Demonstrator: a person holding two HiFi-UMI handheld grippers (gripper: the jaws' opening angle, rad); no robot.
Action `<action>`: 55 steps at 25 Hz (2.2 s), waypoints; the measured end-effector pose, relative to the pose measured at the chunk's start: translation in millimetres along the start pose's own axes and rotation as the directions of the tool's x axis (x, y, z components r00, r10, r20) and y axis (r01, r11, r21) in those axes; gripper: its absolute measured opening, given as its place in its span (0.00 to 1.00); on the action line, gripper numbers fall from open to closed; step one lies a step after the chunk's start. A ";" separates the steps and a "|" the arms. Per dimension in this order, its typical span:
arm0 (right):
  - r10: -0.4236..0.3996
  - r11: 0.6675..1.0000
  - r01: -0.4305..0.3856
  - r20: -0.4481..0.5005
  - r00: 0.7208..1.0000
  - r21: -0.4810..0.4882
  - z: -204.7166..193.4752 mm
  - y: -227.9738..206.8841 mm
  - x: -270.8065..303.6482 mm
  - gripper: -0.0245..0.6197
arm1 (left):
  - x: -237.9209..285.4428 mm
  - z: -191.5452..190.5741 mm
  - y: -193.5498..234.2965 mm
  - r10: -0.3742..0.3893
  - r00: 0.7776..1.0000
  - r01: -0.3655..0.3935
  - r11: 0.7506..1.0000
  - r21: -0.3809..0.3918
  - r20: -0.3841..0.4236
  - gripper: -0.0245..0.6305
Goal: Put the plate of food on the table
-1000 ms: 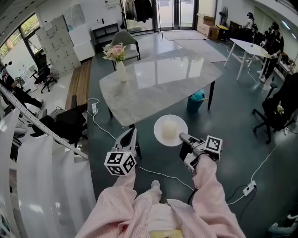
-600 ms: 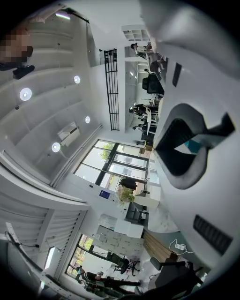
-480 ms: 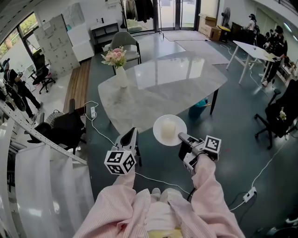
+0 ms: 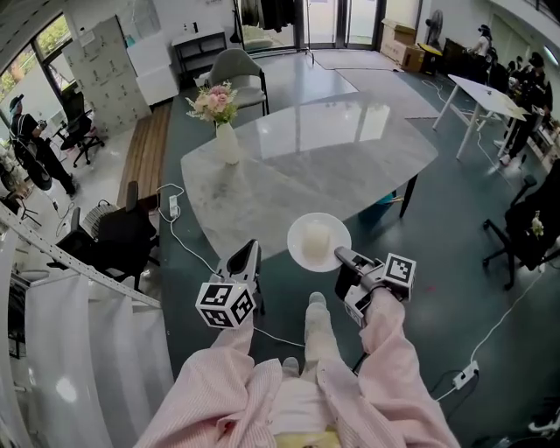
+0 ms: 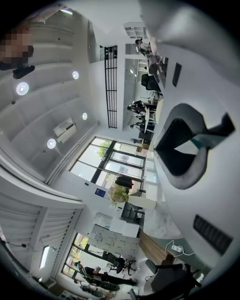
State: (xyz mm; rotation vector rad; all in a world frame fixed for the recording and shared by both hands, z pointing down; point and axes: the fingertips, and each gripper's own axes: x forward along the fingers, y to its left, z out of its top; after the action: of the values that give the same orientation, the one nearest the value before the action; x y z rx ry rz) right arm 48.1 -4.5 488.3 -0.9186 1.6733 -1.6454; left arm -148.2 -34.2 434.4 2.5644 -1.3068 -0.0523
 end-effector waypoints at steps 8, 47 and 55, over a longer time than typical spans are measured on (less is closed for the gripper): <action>0.004 1.000 -0.004 -0.053 0.999 -0.007 64.3 -13.7 63.6 0.08 | 78.9 -0.5 35.6 0.041 0.999 -0.041 0.999 -0.019 -0.007 0.03; -0.123 0.992 0.117 -0.212 0.969 -0.043 257.0 -124.3 292.0 0.08 | 316.4 -83.2 149.3 0.256 0.937 -0.305 0.931 -0.201 -0.238 0.03; -0.177 0.984 0.172 -0.211 0.961 -0.040 260.8 -150.6 312.6 0.08 | 332.8 -112.4 161.7 0.246 0.926 -0.316 0.920 -0.230 -0.288 0.03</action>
State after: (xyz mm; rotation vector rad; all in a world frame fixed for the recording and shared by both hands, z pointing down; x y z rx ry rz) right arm 91.4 -408.1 642.2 -0.9511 1.7981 -1.9055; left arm -61.3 -366.7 611.6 2.0539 -1.4421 0.1386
